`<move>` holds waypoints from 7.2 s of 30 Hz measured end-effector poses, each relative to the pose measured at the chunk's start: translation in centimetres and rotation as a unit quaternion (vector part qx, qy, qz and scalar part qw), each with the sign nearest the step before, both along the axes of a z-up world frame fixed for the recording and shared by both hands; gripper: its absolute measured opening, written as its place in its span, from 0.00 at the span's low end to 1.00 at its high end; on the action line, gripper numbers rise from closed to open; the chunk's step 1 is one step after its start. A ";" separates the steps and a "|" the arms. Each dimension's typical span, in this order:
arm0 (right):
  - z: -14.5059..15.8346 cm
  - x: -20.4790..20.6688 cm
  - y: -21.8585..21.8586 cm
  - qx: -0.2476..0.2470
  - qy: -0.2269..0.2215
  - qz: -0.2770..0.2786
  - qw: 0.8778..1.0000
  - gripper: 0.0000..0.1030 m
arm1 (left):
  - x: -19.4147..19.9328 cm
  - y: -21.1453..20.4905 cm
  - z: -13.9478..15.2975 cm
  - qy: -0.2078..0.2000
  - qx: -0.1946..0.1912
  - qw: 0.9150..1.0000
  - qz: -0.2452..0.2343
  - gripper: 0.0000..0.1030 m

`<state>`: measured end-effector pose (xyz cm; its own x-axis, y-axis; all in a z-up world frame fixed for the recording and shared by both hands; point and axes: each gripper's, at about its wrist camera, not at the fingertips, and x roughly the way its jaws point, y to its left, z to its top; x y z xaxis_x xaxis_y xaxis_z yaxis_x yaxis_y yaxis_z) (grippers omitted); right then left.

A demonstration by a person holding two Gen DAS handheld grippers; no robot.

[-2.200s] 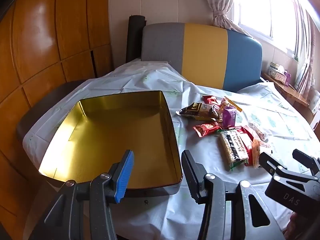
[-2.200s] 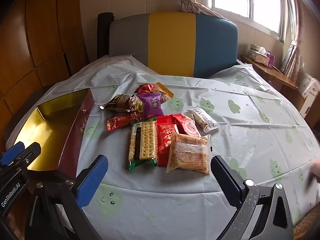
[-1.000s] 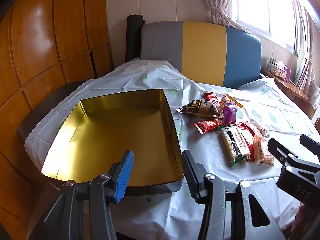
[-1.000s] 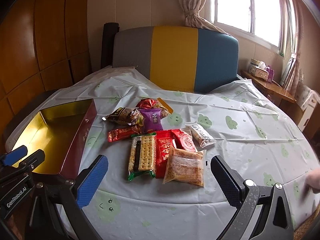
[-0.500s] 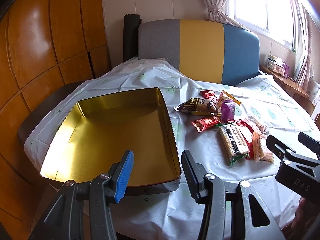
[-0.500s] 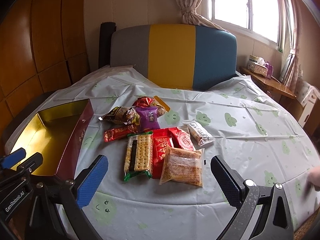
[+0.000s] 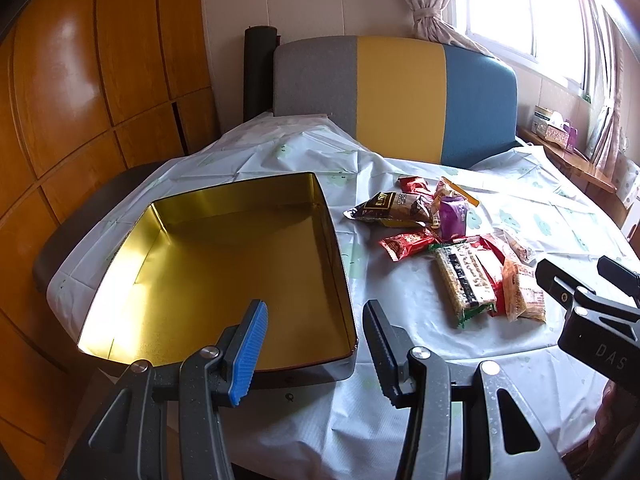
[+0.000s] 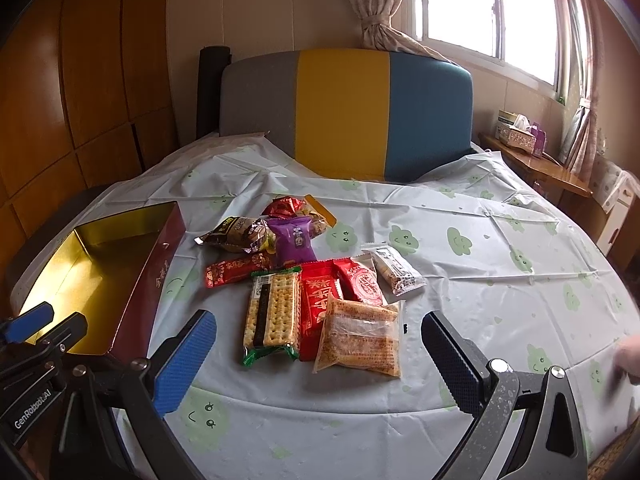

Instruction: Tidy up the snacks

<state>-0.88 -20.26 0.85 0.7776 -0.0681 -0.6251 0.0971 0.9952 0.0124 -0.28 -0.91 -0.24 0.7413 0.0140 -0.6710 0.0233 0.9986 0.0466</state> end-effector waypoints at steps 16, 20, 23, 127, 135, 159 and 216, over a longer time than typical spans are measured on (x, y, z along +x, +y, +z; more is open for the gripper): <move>1.2 0.1 -1.3 0.000 -0.015 -0.011 1.000 1.00 | 0.0 -1.0 0.3 0.002 0.002 1.000 -0.011 0.49; 1.3 0.3 -1.7 -0.001 -0.016 -0.014 1.000 1.00 | 0.0 -1.2 0.3 0.003 0.004 1.000 -0.015 0.49; 1.7 0.5 -2.2 -0.005 -0.020 -0.014 1.000 1.00 | 0.0 -1.4 0.2 0.004 0.005 1.000 -0.019 0.49; -1.8 14.5 -2.2 0.089 0.128 0.170 0.973 0.36 | 3.9 -6.4 -6.1 0.119 -0.089 0.966 -0.212 0.48; -0.8 9.9 -3.8 0.120 0.126 0.190 0.966 0.36 | 2.7 -2.5 -0.5 0.069 -0.143 0.967 -0.198 0.48; -5.9 6.1 3.5 0.069 0.193 0.314 0.927 0.36 | 19.2 9.3 -2.2 0.114 -0.194 0.974 0.008 0.48; 1.4 7.8 13.6 0.105 0.119 0.353 0.922 0.36 | 3.2 11.8 0.3 0.030 -0.079 0.992 0.090 0.66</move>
